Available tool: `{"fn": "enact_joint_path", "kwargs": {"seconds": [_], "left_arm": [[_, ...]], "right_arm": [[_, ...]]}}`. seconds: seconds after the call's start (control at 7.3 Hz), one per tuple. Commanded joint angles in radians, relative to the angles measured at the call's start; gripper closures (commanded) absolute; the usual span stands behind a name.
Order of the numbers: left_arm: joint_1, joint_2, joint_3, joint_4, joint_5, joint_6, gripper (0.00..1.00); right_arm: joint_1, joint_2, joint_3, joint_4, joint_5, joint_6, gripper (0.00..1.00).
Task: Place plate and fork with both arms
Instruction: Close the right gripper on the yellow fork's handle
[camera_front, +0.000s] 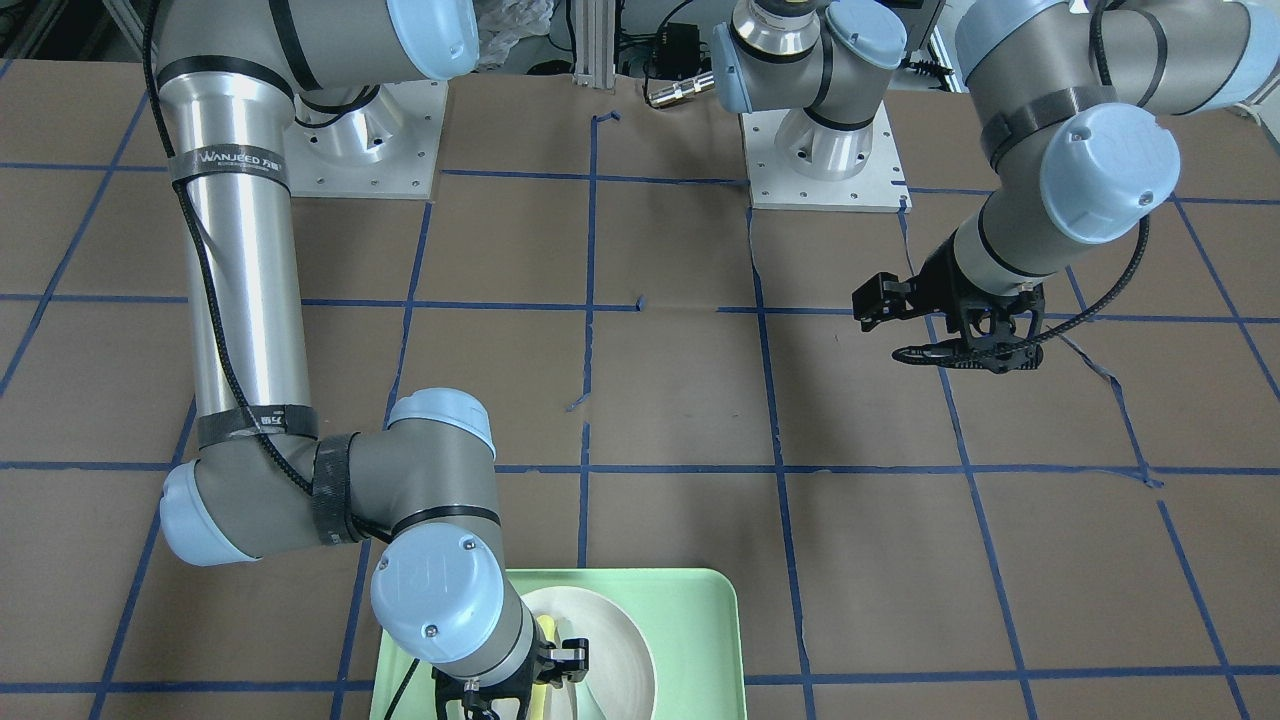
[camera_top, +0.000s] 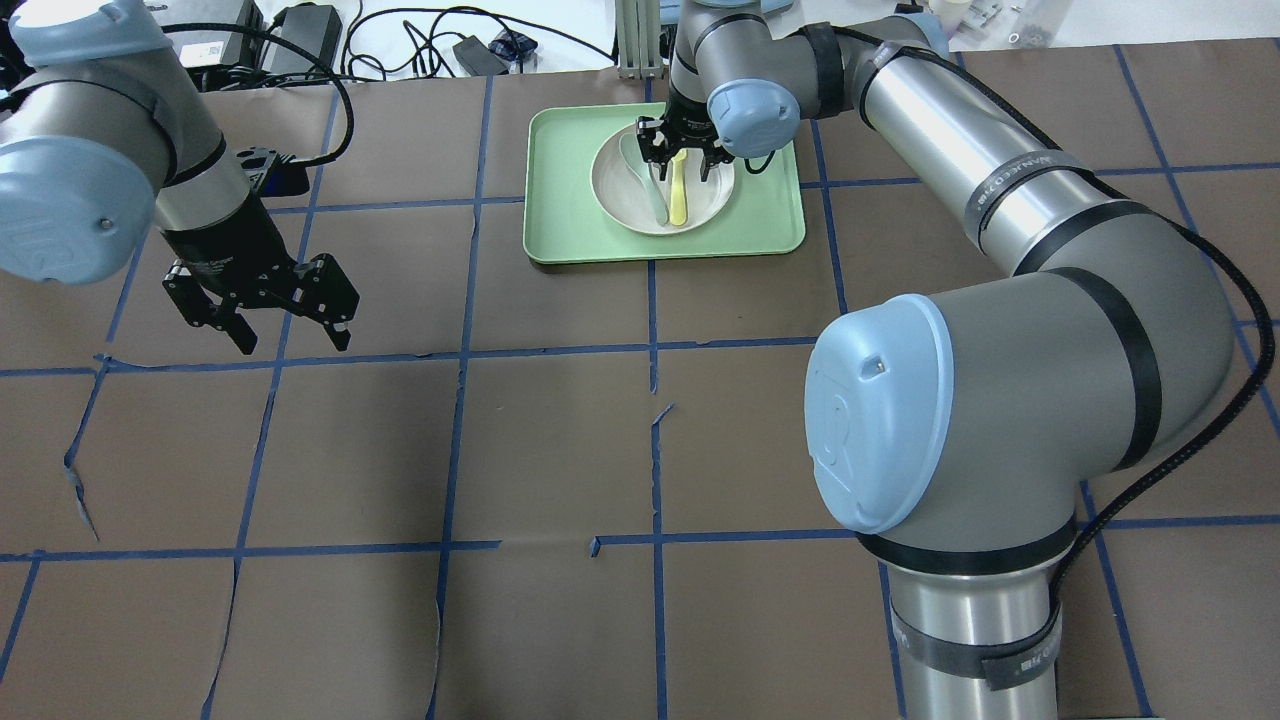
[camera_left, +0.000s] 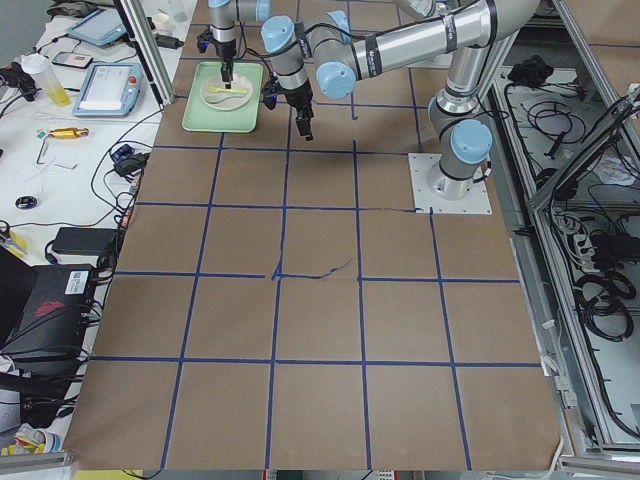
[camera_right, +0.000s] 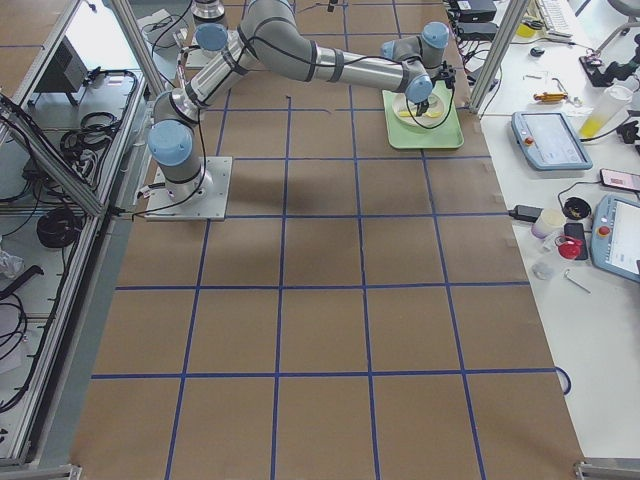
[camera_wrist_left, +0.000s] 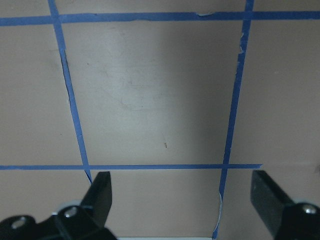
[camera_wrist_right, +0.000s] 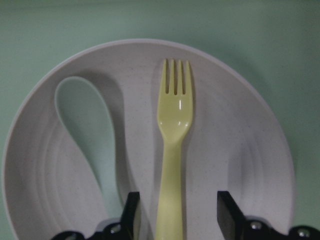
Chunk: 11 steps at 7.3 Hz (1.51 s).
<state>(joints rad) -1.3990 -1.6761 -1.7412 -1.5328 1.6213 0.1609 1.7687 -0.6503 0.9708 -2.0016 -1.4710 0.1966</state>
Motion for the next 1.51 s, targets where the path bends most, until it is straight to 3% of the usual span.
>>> {"fn": "enact_joint_path", "kwargs": {"seconds": [0.0, 0.55, 0.68, 0.82, 0.96, 1.1, 1.37], "left_arm": [[0.000, 0.001, -0.008, 0.005, 0.000, 0.000, 0.00], [0.000, 0.004, -0.008, 0.005, 0.003, 0.003, 0.00], [0.000, 0.004, -0.008, 0.005, 0.018, 0.005, 0.00], [0.002, 0.004, -0.008, 0.005, 0.022, 0.011, 0.00], [0.003, 0.004, -0.006, 0.005, 0.022, 0.012, 0.00], [0.003, 0.004, -0.006, 0.005, 0.026, 0.014, 0.00], [0.005, 0.004, -0.006, 0.005, 0.043, 0.016, 0.00]], "right_arm": [[0.000, 0.009, 0.002, 0.001, 0.000, 0.001, 0.39], [0.000, 0.020, 0.008, 0.003, 0.000, 0.004, 0.43], [0.000, 0.018, 0.008, 0.010, 0.000, -0.005, 0.52], [0.000, 0.014, 0.008, 0.017, -0.003, -0.005, 0.79], [0.000, 0.014, 0.008, 0.026, -0.003, -0.005, 0.93], [0.000, 0.008, 0.008, 0.029, -0.003, -0.006, 1.00], [0.000, -0.011, 0.009, 0.041, -0.003, 0.001, 1.00]]}}
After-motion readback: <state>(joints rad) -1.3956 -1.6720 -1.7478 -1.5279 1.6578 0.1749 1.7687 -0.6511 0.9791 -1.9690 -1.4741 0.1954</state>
